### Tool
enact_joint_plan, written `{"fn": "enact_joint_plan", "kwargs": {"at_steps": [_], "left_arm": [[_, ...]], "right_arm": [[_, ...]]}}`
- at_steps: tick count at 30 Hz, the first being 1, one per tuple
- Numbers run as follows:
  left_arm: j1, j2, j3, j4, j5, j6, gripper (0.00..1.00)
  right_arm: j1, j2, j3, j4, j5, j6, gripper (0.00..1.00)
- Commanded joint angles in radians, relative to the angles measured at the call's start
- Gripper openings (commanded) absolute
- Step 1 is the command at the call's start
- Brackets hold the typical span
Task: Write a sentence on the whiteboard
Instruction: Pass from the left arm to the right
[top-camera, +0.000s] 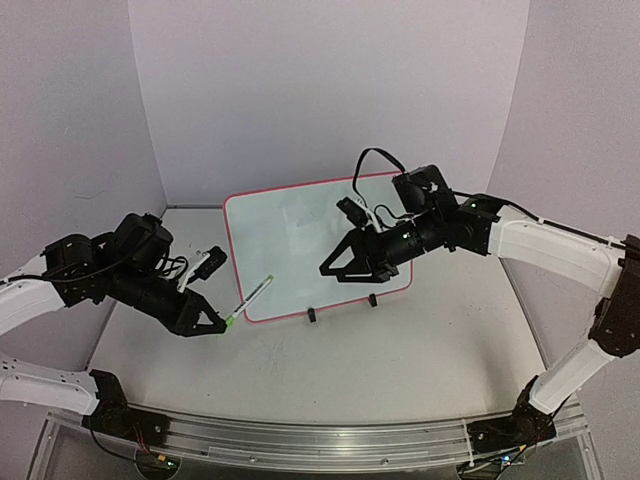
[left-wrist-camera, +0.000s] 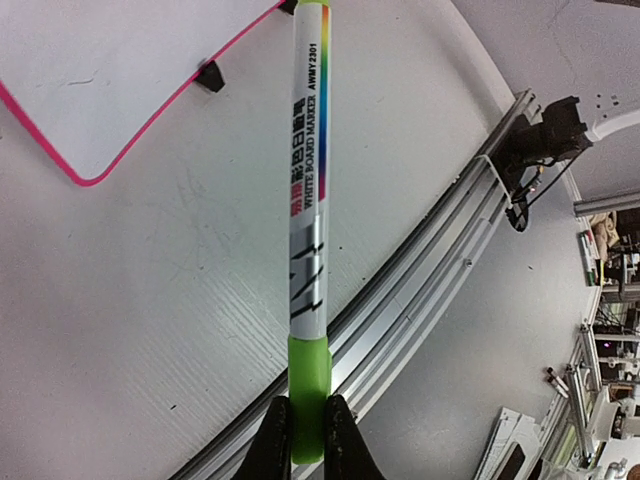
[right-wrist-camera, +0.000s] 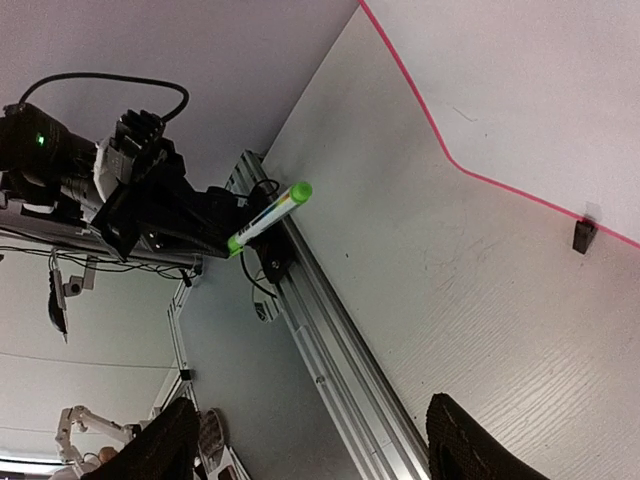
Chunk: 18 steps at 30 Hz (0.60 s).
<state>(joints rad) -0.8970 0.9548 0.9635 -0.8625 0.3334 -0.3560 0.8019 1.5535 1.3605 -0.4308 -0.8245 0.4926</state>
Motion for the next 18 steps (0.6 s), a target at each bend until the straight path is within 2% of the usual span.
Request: {"fn": "enact_joint_plan", "kwargs": {"at_steps": [1, 18], "left_arm": [[-0.01, 0.05, 0.048, 0.14, 0.169, 0.084, 0.0], [-0.087, 0.236, 0.143, 0.148, 0.3, 0.192, 0.0]], "right_arm": [[0.019, 0.029, -0.033, -0.014, -0.126, 0.018, 0.75], [0.063, 0.127, -0.007, 0.06, -0.223, 0.058, 0.74]]}}
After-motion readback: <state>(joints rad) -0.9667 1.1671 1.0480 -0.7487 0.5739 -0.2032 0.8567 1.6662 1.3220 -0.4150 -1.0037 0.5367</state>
